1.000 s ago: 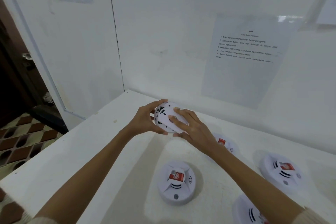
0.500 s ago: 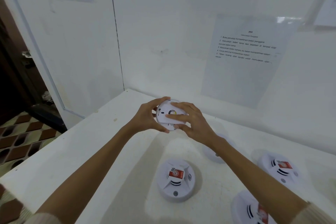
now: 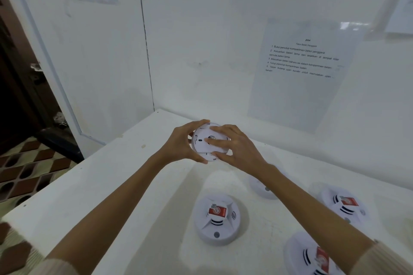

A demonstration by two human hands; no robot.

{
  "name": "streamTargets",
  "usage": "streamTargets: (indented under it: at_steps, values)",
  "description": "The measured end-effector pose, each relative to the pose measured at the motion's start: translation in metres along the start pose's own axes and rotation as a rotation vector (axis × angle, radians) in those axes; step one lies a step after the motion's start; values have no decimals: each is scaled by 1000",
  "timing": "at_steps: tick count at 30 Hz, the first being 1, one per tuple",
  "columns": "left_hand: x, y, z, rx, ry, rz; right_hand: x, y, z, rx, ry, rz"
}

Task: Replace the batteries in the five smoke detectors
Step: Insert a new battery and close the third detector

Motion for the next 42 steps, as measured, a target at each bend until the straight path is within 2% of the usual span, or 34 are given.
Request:
streamTargets:
  at_steps: [4,12,18,25,29,32,34,38,42]
  values:
    - [-3,0,0,-14,11,29,4,5,0,65,-17,-60]
    - [1,5,6,16,-23,55,7,10,0,97,-82,62]
    - [5,1,10,19,-63,55,11,10,-1,8,1,146]
    - [7,-2,9,27,-69,43,9,7,-4,-15,109,87]
    - [7,-4,10,4,-44,76,12,7,-3,-125,129,144]
    - [9,-2,12,-9,-30,103,14,6,0,-175,63,199]
    - [11,1,13,-5,-23,117,13,5,-2,-143,-48,260]
    - [10,2,14,26,-28,124,10,5,-5,110,-291,361]
    - [8,1,13,38,-30,122,7,2,-8,223,-354,382]
Point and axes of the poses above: each hand's wrist, its own x-axis towards the middle knuckle, its own y-axis out of the back of the hand, z = x × y, the point moved 3 cm from there along x, towards the middle knuckle, and after that the axes turned 15 degrees about x, right-handed, at the moved point
